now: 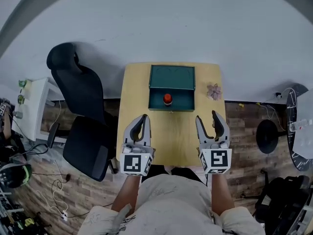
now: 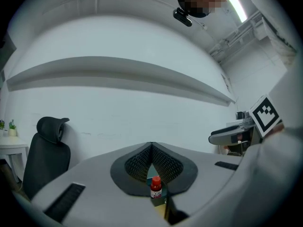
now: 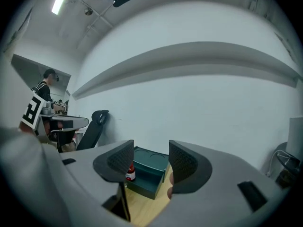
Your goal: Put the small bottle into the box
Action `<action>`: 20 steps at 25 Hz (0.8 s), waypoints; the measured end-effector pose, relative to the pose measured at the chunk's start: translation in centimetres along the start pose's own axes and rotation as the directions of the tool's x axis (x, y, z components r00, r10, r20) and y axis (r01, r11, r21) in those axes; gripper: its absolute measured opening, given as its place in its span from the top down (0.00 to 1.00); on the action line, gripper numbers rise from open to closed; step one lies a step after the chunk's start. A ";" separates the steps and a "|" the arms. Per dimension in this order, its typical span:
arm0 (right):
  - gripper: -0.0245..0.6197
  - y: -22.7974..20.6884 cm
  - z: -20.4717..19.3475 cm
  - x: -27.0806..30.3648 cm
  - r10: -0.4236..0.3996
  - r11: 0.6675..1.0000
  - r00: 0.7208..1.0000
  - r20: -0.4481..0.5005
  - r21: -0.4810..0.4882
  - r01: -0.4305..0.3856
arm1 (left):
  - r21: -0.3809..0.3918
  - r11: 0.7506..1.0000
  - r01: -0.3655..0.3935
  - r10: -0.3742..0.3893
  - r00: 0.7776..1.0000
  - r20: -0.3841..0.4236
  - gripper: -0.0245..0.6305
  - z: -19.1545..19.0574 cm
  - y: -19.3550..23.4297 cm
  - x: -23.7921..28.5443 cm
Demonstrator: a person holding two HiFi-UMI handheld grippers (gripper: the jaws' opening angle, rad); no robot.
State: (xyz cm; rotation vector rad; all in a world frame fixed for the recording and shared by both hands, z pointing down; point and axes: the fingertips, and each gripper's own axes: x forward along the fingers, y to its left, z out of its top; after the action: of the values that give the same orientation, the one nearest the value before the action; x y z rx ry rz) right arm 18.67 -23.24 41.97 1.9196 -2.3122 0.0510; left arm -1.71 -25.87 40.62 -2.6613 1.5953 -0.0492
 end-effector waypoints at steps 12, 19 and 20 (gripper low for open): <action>0.58 -3.0 4.3 -4.6 -0.054 0.998 0.990 0.133 -0.018 0.056 | 0.073 0.997 0.017 -0.023 0.996 0.090 0.95 3.9 -2.7 -0.5; 0.58 -3.4 4.1 -4.7 -0.044 0.999 0.991 0.130 -0.019 0.047 | 0.085 0.996 0.017 -0.025 0.995 0.096 0.95 4.5 -3.4 -0.1; 0.58 -3.4 4.0 -4.7 -0.043 0.999 0.991 0.129 -0.017 0.046 | 0.088 0.996 0.017 -0.025 0.995 0.096 0.95 4.5 -3.5 0.0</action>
State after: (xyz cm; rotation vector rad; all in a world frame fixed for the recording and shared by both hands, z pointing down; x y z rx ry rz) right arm 22.52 -19.76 37.17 2.0197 -2.3381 -0.1029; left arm 1.57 -24.12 36.31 -2.5734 1.5009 0.0101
